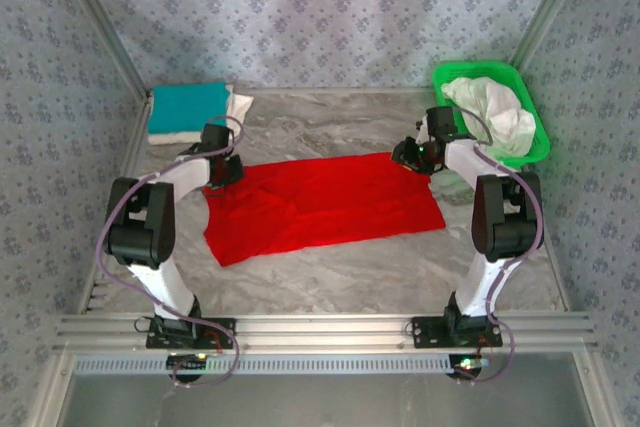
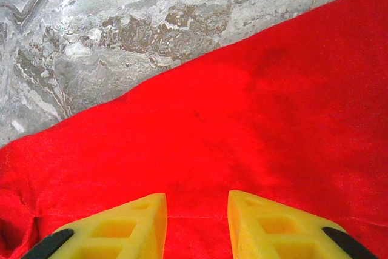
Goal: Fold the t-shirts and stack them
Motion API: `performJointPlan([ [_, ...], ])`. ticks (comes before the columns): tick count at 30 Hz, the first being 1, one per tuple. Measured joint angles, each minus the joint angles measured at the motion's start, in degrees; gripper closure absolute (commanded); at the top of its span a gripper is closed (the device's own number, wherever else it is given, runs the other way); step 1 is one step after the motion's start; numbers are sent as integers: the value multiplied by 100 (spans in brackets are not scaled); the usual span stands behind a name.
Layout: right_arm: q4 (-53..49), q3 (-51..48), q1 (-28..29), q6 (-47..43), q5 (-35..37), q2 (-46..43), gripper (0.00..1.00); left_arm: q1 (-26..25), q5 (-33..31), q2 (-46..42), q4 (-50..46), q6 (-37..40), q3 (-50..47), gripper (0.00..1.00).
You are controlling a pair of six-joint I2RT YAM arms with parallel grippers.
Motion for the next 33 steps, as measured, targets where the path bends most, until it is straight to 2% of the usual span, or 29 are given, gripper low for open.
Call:
performJointPlan([
  [16,4,0,-7,-2,-2,-2,65,201,-55,457,-151,378,844,99],
  [18,4,0,-7,0,-24,-2,65,273,-50,822,-175,483,1150,88],
  [20,7,0,-7,0,-61,-2,65,308,-48,1143,-186,579,1386,81],
  [21,4,0,-7,0,-70,-2,65,323,-48,1272,-197,640,1473,66],
  [22,4,0,-7,0,-90,-2,65,332,-46,1351,-210,682,1528,55],
  [23,2,0,-7,0,-101,-2,65,334,-33,1405,-260,688,1582,50],
  [26,0,-2,-7,-2,-105,-2,65,334,-66,1408,-476,695,1773,23],
  [28,-2,-2,-7,-2,-105,-7,65,334,-138,1241,-509,667,1808,23],
  [31,4,-4,-7,-4,-105,-24,65,332,-275,721,-562,619,1674,32],
  [33,7,-9,0,-2,-105,-39,65,328,-293,153,-531,564,1412,41],
])
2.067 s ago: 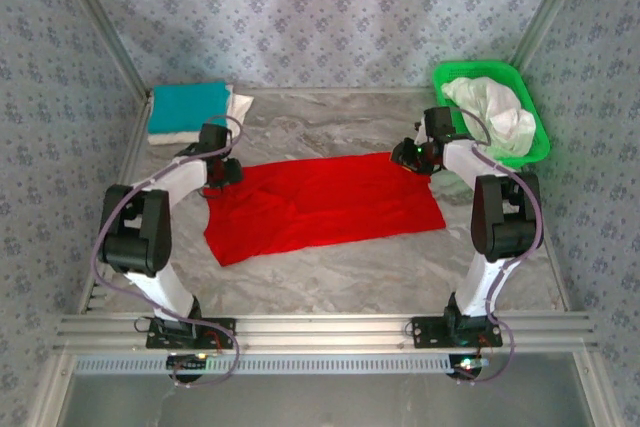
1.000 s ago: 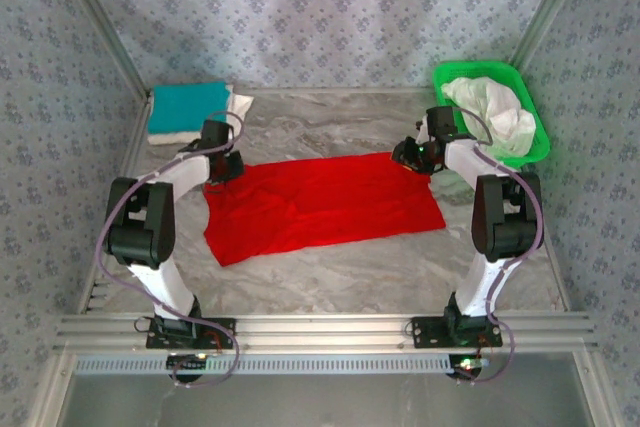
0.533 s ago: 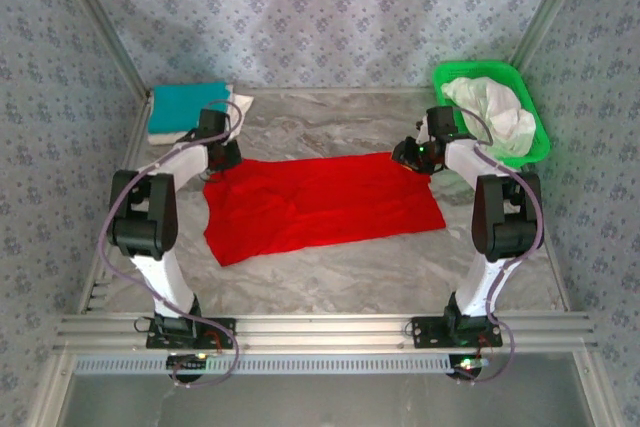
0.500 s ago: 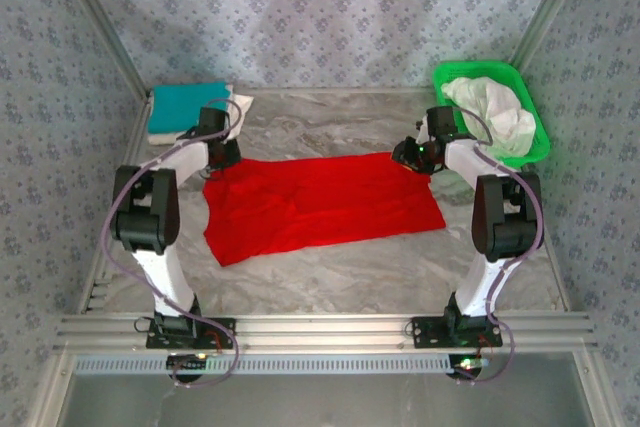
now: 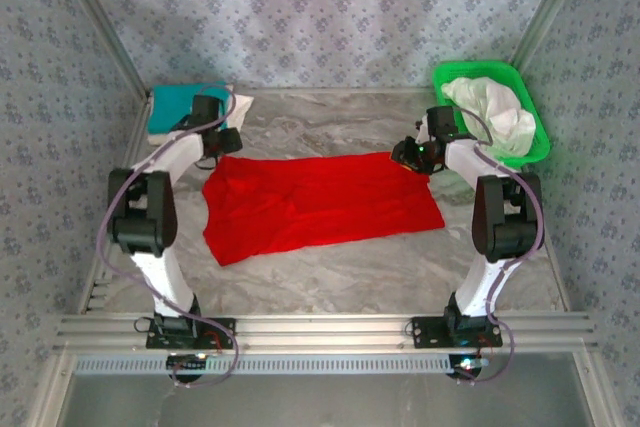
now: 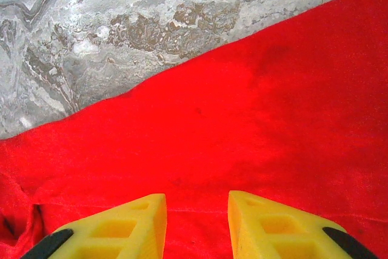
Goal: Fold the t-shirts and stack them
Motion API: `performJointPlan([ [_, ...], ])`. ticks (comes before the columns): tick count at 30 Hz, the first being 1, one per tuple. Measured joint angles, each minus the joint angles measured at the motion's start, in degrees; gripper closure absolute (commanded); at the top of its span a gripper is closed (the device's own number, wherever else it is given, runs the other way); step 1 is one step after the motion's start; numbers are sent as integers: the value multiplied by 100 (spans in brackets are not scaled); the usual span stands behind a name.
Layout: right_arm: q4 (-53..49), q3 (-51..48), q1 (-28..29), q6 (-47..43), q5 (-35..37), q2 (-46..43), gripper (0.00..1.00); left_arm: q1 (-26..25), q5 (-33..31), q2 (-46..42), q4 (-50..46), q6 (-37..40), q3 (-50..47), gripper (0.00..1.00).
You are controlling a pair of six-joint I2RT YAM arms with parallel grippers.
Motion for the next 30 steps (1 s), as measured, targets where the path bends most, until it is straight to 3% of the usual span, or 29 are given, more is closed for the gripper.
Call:
performJointPlan([
  [4,20,-63,35,0,2,-37,65,-306,140,-1233,111,-28,-555,52],
  [7,20,-81,83,2,2,-37,65,-820,544,-1462,72,37,-546,54],
  [12,46,-81,186,2,2,-37,65,-1375,1019,-728,-166,177,-470,45],
  [16,52,-81,251,2,2,-37,65,-1412,1167,-74,-361,214,-501,38],
  [20,59,-81,271,2,7,-37,65,-1410,1163,356,-501,219,-448,38],
  [27,61,-81,247,2,22,-37,65,-1429,1156,649,-560,190,-365,68],
  [30,63,-83,221,2,24,-37,65,-1456,1115,645,-555,136,-365,88],
])
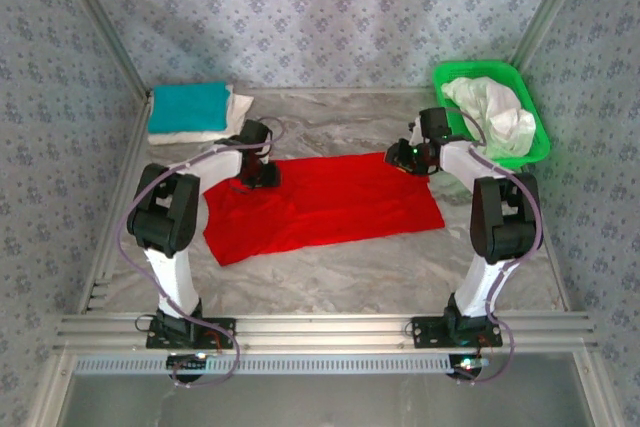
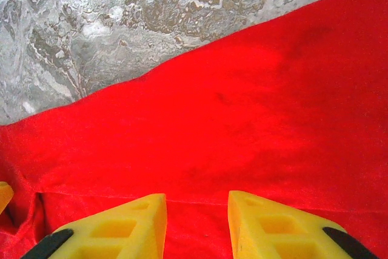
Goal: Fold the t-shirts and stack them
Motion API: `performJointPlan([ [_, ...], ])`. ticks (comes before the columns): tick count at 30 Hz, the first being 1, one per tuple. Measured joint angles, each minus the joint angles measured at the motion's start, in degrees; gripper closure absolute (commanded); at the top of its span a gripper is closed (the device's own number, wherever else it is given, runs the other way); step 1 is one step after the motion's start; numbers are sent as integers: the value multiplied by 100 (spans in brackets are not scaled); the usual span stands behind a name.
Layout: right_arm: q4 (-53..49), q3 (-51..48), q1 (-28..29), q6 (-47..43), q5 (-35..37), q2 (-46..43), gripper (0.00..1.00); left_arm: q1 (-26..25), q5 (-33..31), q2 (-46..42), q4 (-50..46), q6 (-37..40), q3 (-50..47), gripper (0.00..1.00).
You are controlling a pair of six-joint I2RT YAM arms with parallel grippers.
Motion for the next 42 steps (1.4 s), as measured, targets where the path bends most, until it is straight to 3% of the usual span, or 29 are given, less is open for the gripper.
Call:
performJointPlan([
  [2,0,0,-15,0,2,0,65,-24,-66,-15,-22,-55,-2,92],
  [10,2,-31,-17,0,0,0,65,-212,-605,-638,-70,-376,-247,90],
  [14,2,-31,-17,0,0,0,65,-411,-927,-1139,177,-715,-754,100],
  [17,2,-31,-24,0,0,0,65,-535,-1036,-1261,328,-946,-1075,100],
  [18,2,-31,-28,0,0,0,64,-575,-1067,-1259,358,-1025,-1158,97],
  [19,2,-31,-35,0,-2,0,64,-610,-1086,-1259,363,-1088,-1231,84],
  [21,2,-31,-39,0,0,0,64,-645,-1119,-1257,376,-1180,-1338,75],
  [23,4,-31,-39,0,-2,0,64,-667,-1152,-1248,363,-1231,-1379,56],
  [24,7,-31,-39,0,-2,0,64,-669,-1172,-1237,369,-1250,-1379,52],
  [29,4,-31,-39,0,-22,4,64,-667,-1298,-1093,282,-1163,-1134,50],
  [31,4,-31,-46,0,-22,4,64,-638,-1340,-1049,249,-1082,-960,44],
  [39,20,-66,-153,-2,-22,4,64,-249,-1335,-645,221,-903,-494,44],
  [42,22,-68,-181,-2,-22,4,64,-212,-1333,-433,184,-874,-490,50],
])
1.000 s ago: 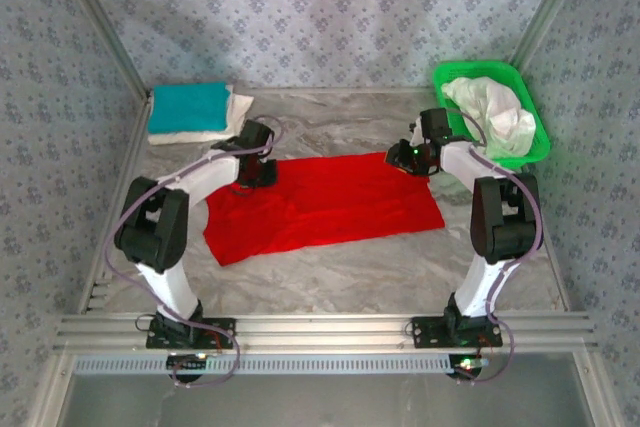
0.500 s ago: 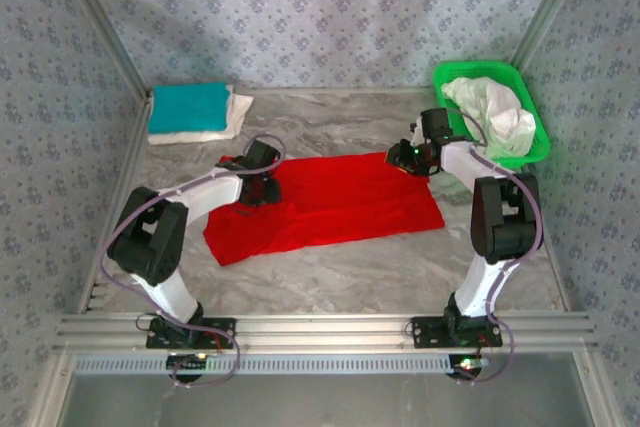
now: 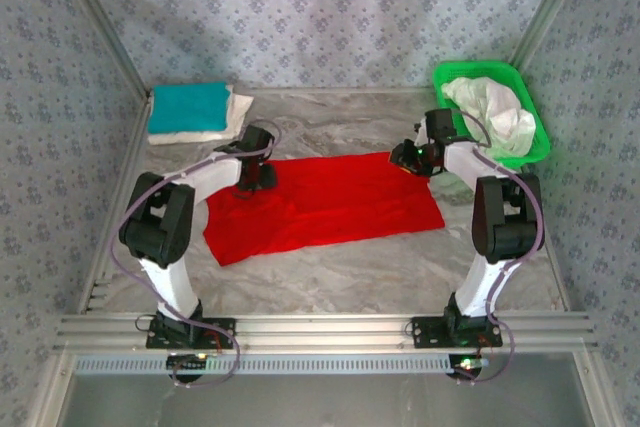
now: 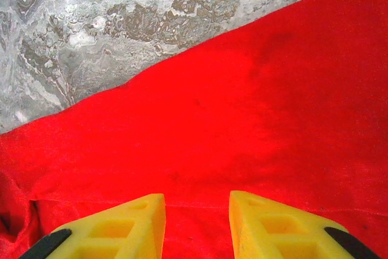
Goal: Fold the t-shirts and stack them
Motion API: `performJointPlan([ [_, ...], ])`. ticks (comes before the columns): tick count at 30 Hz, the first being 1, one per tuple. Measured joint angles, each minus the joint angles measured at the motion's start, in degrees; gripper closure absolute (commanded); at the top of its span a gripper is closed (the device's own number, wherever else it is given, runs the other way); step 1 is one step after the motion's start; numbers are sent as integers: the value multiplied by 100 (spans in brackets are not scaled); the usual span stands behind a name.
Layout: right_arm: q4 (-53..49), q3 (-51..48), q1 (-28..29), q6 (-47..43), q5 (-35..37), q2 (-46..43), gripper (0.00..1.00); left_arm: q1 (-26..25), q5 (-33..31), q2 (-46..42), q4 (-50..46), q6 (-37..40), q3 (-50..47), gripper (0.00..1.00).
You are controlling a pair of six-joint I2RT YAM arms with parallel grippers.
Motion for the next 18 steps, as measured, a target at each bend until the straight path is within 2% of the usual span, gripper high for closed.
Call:
performJointPlan([
  [2,2,0,-13,0,0,0,64,-4,2,94,0,7,0,58],
  [7,2,0,-46,0,0,0,64,-4,2,173,2,26,-4,97],
  [9,2,0,-48,0,0,0,64,-7,4,170,7,39,-4,100],
  [18,2,0,-61,2,0,0,64,-201,-118,-118,-46,-24,-76,100],
])
